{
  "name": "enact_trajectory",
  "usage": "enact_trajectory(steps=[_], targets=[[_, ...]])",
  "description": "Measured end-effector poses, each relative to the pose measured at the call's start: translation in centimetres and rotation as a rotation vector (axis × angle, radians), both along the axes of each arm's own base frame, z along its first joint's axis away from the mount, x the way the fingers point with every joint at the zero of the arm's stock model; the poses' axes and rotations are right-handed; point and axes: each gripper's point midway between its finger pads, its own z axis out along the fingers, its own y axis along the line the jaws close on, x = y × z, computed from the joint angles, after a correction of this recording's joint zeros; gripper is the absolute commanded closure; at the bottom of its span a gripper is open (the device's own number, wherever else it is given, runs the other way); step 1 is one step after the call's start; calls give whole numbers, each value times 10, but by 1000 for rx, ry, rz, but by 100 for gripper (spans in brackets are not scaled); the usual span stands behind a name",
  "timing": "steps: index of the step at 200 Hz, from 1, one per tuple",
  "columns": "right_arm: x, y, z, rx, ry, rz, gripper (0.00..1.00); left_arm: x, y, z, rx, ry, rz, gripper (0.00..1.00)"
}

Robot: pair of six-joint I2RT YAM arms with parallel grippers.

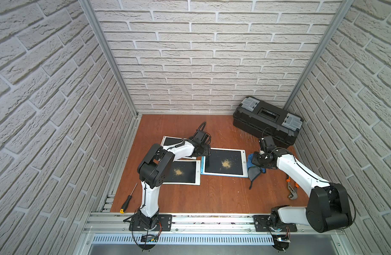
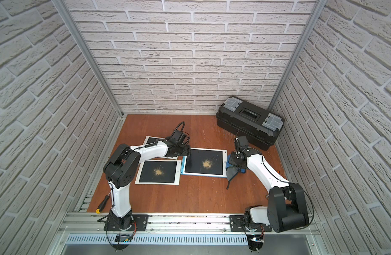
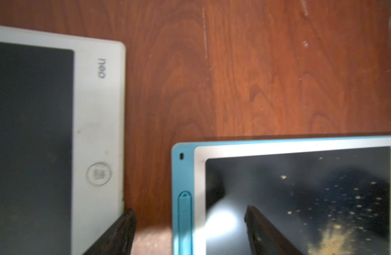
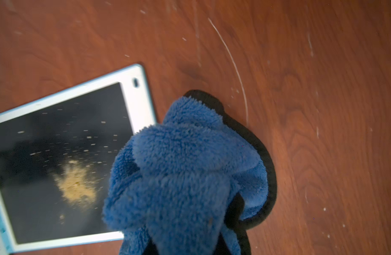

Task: Wipe the drawing tablet
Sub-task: Wipe the dirt from the drawing tablet.

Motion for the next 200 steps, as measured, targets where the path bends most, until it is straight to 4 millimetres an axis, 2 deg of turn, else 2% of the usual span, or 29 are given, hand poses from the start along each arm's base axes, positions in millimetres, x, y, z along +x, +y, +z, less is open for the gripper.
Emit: enact_trajectory(steps=[8, 22, 52, 71, 84, 97, 109, 129, 136, 152, 165, 183, 200], targets=[[6, 11, 8, 33, -31, 51, 97, -6, 2, 2, 45, -1, -19, 21], [15, 38, 19, 118, -70, 153, 98, -18, 1, 9, 107, -16, -67, 28], [30, 116, 32, 377, -102, 384, 97, -40, -12, 28, 136, -61, -162, 41], [32, 162, 35, 494, -93, 512, 97, -50, -10, 34, 128, -76, -193, 56], [30, 192, 39, 544, -91, 594, 97, -53, -6, 33, 131, -77, -202, 73], [30, 213, 46, 570, -102, 650, 98, -55, -4, 30, 138, -74, -214, 89], [30, 227, 52, 583, -114, 680, 97, -57, -2, 27, 147, -71, -225, 100], [36, 231, 54, 596, -120, 664, 97, -55, 2, 26, 149, -70, -226, 100], [38, 232, 52, 602, -119, 657, 98, -54, 2, 26, 148, -72, -225, 97], [45, 235, 44, 620, -105, 630, 97, -53, 2, 26, 145, -72, -227, 95], [49, 237, 34, 641, -84, 609, 97, -52, 3, 23, 147, -65, -228, 88], [55, 241, 23, 665, -64, 583, 97, -51, 5, 19, 147, -52, -226, 84], [58, 243, 17, 677, -55, 565, 97, -51, 6, 15, 147, -41, -229, 72]])
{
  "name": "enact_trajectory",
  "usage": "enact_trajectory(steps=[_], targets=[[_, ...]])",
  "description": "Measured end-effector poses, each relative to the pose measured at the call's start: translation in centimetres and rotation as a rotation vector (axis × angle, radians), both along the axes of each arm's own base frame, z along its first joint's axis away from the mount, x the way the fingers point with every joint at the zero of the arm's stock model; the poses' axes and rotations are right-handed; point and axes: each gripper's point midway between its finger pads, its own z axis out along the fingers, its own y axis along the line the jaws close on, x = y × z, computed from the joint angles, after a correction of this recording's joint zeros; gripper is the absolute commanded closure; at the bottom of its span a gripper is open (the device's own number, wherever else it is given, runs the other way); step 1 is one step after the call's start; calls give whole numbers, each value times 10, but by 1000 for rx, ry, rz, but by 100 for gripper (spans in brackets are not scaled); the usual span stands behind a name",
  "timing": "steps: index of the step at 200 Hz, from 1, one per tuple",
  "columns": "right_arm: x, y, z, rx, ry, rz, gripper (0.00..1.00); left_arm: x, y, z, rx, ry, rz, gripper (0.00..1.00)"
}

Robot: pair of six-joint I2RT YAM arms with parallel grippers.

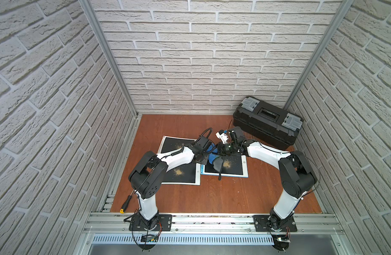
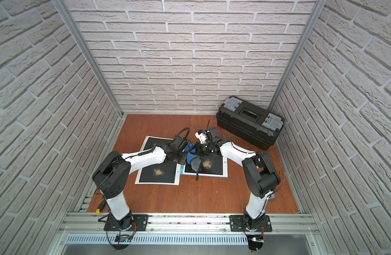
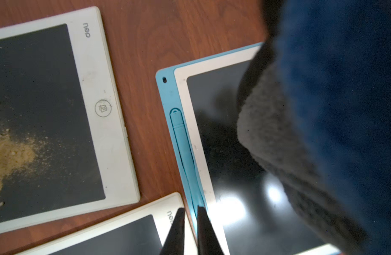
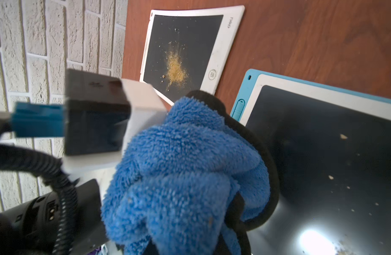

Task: Wipe the drawing tablet
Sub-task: Wipe the dirt from the drawing tablet.

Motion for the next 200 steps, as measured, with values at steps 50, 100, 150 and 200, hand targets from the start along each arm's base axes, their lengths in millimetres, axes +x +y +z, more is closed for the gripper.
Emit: enact_trajectory(steps=[50, 100, 150, 200], targets=[[14, 8, -15, 41, 27, -43, 97, 8, 6, -19, 2, 37, 29, 68], [25, 7, -36, 30, 36, -87, 97, 21, 2, -24, -38, 61, 45, 66], [28, -6, -53, -66, 27, -130, 97, 27, -10, -25, -70, 72, 30, 66], [25, -20, -71, -165, 38, -147, 98, 30, -11, -25, -80, 74, 39, 77]])
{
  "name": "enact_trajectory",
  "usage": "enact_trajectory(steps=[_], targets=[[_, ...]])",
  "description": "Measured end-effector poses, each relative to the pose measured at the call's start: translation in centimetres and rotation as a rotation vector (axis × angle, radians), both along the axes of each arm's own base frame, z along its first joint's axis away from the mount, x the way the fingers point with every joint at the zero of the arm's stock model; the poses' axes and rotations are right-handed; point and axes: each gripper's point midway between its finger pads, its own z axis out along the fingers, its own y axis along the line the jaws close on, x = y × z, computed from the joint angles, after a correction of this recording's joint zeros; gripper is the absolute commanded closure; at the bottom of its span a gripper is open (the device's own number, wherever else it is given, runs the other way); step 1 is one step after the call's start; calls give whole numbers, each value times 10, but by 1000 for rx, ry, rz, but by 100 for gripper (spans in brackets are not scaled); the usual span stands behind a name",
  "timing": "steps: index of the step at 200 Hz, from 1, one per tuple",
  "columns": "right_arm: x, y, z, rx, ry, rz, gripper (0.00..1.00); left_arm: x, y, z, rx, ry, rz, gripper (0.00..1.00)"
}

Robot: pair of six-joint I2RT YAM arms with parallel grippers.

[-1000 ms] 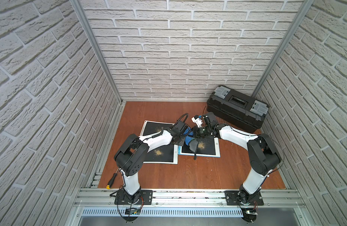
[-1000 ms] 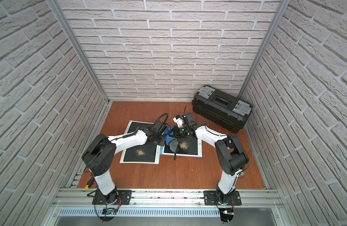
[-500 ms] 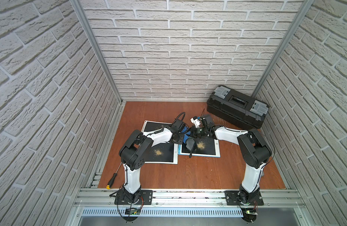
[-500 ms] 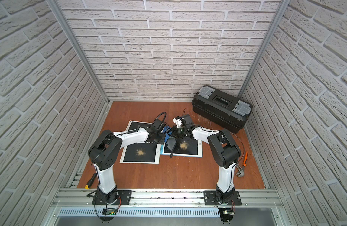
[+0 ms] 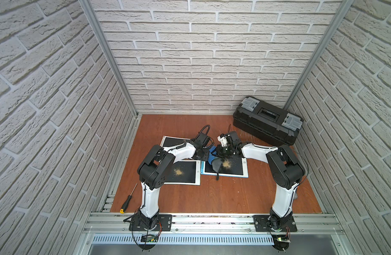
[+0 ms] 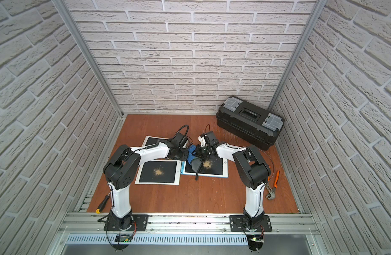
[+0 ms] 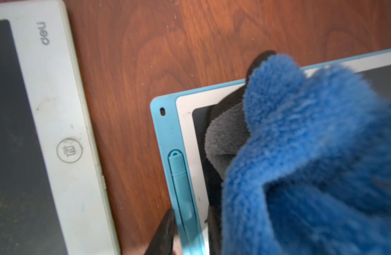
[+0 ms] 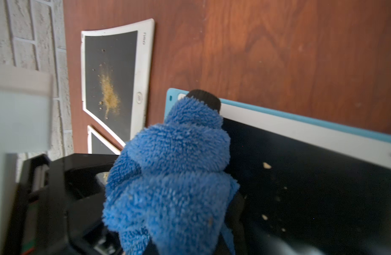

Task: Wipe the drawing tablet
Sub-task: Wipe the dirt from the drawing tablet.

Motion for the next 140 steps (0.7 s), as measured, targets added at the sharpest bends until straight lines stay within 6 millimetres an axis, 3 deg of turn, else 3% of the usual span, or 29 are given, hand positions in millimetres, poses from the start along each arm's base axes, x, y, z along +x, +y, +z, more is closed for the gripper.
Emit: enact_trajectory(steps=[140], targets=[[2, -12, -15, -117, -24, -19, 98, 0, -3, -2, 121, 9, -28, 72]])
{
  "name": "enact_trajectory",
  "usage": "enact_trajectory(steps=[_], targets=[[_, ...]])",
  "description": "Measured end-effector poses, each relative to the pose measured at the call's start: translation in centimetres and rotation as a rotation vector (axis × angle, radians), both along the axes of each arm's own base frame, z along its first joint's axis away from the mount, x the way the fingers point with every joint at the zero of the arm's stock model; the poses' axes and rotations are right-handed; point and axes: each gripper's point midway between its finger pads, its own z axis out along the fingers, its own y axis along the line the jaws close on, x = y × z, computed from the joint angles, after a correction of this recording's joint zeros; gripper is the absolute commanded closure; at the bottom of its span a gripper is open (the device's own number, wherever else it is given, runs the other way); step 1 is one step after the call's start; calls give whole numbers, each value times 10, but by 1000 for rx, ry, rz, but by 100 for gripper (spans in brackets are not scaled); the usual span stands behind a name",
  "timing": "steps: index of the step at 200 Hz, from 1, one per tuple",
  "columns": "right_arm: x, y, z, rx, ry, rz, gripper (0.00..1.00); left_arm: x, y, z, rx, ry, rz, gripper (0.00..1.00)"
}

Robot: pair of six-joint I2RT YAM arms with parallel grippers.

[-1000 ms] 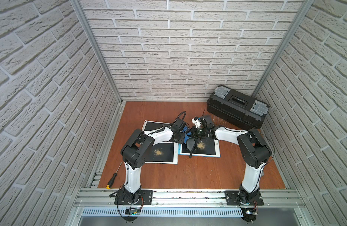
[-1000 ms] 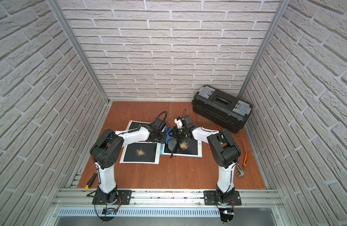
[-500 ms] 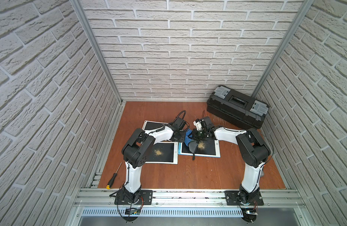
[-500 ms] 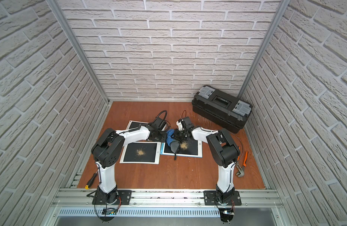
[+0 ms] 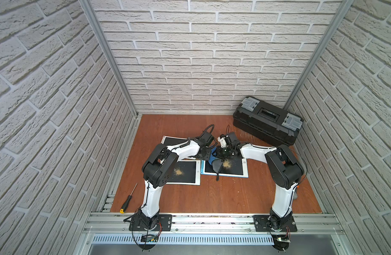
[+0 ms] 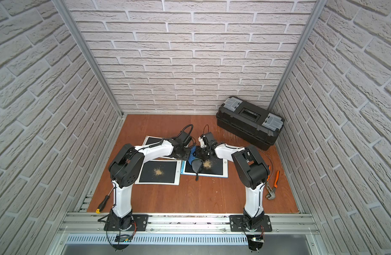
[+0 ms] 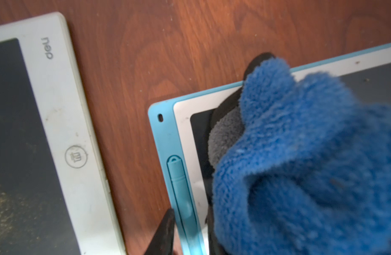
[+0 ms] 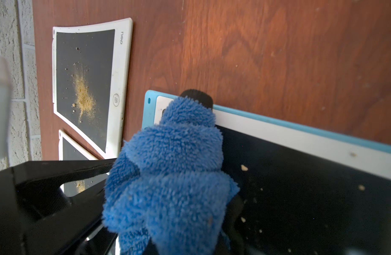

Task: Wipe the drawing tablet
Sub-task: Wipe the dirt from the drawing tablet.

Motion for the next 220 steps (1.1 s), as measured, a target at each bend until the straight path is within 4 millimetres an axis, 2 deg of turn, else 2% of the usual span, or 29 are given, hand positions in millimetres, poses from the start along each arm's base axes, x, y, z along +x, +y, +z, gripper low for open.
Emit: enact_trajectory(steps=[12, 25, 45, 100, 138, 176, 220], targets=[[0, -1, 0, -9, -2, 2, 94, 0, 0, 0, 2, -2, 0, 72], [-1, -1, 0, -17, -9, 8, 76, 0, 0, 0, 3, -3, 0, 72], [-1, -2, -2, -36, -18, 17, 67, 0, 0, 0, 4, -5, 0, 73], [-4, -7, 3, -65, -29, 40, 59, 0, 0, 0, 6, -11, 2, 75], [-16, -14, 7, -89, 12, 44, 57, 0, 1, 0, 2, -17, 2, 75], [-26, -16, 18, -86, 34, 52, 43, 1, 1, 0, 0, -22, 3, 77], [-32, -15, 31, -69, 35, 64, 42, 1, 1, 0, 0, -25, 4, 77]])
